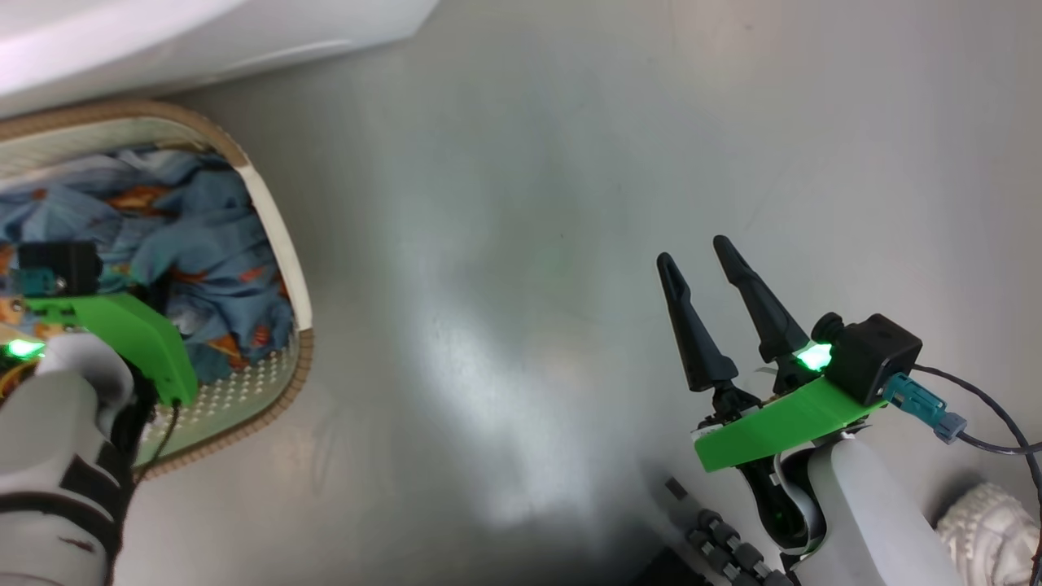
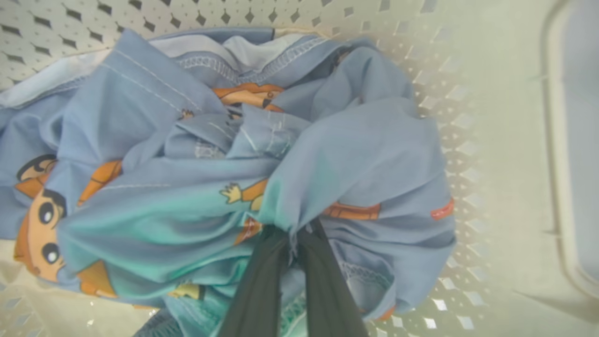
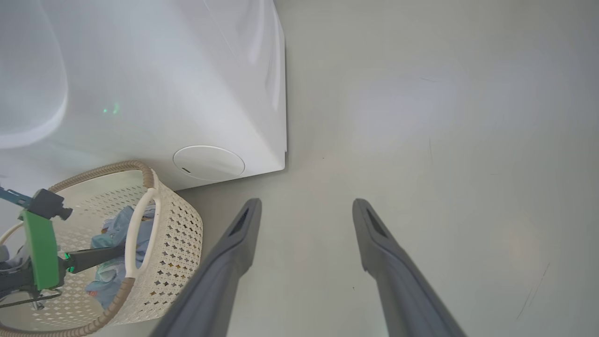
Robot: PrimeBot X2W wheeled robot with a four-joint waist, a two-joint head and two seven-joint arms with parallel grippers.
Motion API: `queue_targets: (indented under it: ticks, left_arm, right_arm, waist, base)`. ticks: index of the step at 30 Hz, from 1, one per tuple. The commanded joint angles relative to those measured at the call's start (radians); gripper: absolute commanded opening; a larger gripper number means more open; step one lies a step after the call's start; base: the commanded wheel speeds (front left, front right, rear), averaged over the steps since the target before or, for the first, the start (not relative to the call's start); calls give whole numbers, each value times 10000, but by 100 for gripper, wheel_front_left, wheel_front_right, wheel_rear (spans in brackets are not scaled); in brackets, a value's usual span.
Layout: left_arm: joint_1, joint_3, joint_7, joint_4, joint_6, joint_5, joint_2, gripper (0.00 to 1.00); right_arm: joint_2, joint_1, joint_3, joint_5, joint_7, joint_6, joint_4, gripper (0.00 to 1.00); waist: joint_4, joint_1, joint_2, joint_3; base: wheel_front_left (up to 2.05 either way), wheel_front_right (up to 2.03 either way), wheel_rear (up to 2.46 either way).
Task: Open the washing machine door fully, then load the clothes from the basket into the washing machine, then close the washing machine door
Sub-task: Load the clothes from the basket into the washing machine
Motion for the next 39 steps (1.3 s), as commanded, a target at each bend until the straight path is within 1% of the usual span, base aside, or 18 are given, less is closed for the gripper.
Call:
queue_targets:
  ticks: [1, 6, 10, 11, 13, 17, 22, 30, 39]
  left_arm:
    - [425, 124, -180, 9, -27, -64, 311, 0]
    - [982, 52, -914, -41, -98, -164, -79, 0]
    - [1431, 58, -1201, -310, -137, -275, -422, 0]
    - [1671, 100, -1260, -566, -150, -324, -531, 0]
    - [1935, 241, -1278, -1079, -157, -347, -573, 0]
    - [2777, 663, -1284, -2274, -105, -211, -662, 0]
    - [3831, 1270, -1286, -3573, 14, 100, -918, 0]
    - [5230, 2317, -1287, -5244, 4, 777, -1358, 0]
    - [6245, 3214, -1287, -6719, -81, 1485, -1683, 0]
  right_arm:
    - [33, 219, 170, 88, -57, 16, -124, 100]
    - [33, 233, -13, -111, -57, 16, -57, 100]
    - [9, 305, -164, -265, -57, 16, 19, 100]
    - [-65, 364, -208, -311, -57, 16, 48, 100]
    - [-166, 441, -253, -337, -57, 16, 81, 100]
    - [-361, 683, -368, -346, -57, 16, 162, 100]
    - [-589, 1025, -494, -315, -57, 16, 241, 100]
    - [-776, 1443, -557, -221, -57, 16, 331, 100]
    - [-846, 1707, -525, -115, -57, 16, 421, 100]
  waist:
    - [182, 0, -1, -306]
    - [626, 0, -1, -1003]
    - [1085, 0, -1, -1615]
    - [1295, 0, -1, -1950]
    - [1497, 0, -1, -2299]
    - [1844, 0, -1, -3030]
    - [2193, 0, -1, -3884]
    - [2592, 0, -1, -4961]
    - [2806, 0, -1, -5747]
  base:
    - [0, 0, 0]
    - [0, 0, 0]
    - [0, 0, 0]
    - [0, 0, 0]
    - [0, 0, 0]
    - [0, 0, 0]
    - [0, 0, 0]
    - [0, 0, 0]
    - [0, 0, 0]
